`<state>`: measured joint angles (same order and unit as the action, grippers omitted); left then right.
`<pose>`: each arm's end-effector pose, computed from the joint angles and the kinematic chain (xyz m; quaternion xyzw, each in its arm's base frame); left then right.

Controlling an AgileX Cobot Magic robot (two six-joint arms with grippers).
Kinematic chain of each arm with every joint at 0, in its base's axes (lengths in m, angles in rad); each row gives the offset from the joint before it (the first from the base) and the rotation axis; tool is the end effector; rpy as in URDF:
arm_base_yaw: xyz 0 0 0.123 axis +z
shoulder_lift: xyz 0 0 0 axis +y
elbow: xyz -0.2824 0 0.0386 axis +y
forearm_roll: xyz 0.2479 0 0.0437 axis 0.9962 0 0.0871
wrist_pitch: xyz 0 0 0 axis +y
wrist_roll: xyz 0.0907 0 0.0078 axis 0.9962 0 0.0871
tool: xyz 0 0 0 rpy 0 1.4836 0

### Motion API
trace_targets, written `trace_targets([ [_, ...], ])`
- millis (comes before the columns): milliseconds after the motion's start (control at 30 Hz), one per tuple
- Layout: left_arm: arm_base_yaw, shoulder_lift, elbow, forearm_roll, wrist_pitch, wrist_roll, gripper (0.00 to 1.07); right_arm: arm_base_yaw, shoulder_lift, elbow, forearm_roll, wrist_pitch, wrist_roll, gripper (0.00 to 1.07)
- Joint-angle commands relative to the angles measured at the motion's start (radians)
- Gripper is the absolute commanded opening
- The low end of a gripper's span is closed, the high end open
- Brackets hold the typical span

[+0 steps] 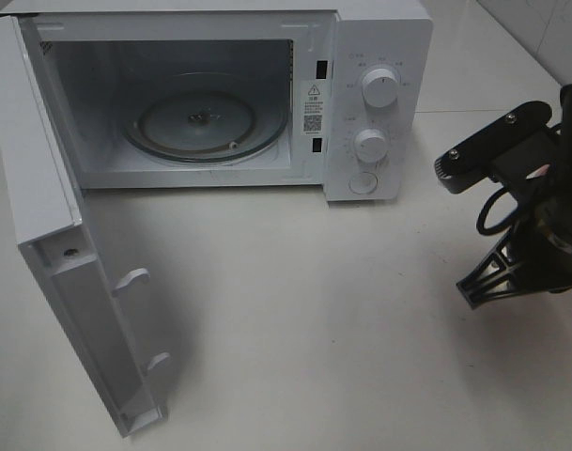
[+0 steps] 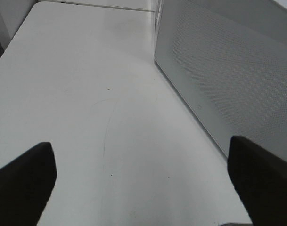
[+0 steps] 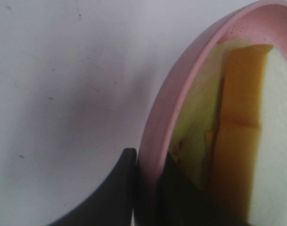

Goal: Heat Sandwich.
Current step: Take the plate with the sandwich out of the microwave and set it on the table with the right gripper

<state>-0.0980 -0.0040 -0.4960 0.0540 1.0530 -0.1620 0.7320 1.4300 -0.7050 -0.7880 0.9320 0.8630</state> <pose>-0.0043 0.0047 0.2768 -0.0282 0.8504 -0.0413 0.5237 0.2027 0.1124 0.2026 -0.1678 0.9364 -0.2150 0.2209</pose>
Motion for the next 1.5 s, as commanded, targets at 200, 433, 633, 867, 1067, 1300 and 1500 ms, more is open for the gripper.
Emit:
trace_targets([
  [200,0.0,-0.016,0.0,-0.008,-0.009,-0.009,0.91,-0.131,0.099,-0.073,-0.084,-0.01,0.0,0.0],
  [433,0.0,-0.016,0.0,-0.008,-0.009,-0.009,0.91,-0.224,0.231,-0.104,-0.084,-0.076,0.006,0.0],
  [633,0.0,-0.016,0.0,-0.008,-0.009,-0.009,0.91,-0.279,0.299,-0.104,-0.085,-0.121,0.041,0.01],
  [867,0.0,-0.016,0.0,-0.008,-0.009,-0.009,0.91,-0.315,0.338,-0.104,-0.085,-0.176,0.059,0.01],
  [1067,0.0,-0.016,0.0,-0.008,-0.009,-0.009,0.91,-0.325,0.381,-0.104,-0.091,-0.219,0.059,0.02],
  [1300,0.0,-0.016,0.0,-0.008,-0.009,-0.009,0.91,-0.325,0.389,-0.104,-0.088,-0.261,0.08,0.04],
  [1500,0.0,-0.016,0.0,-0.008,-0.009,-0.009,0.91,-0.325,0.389,-0.104,-0.088,-0.271,0.085,0.12],
])
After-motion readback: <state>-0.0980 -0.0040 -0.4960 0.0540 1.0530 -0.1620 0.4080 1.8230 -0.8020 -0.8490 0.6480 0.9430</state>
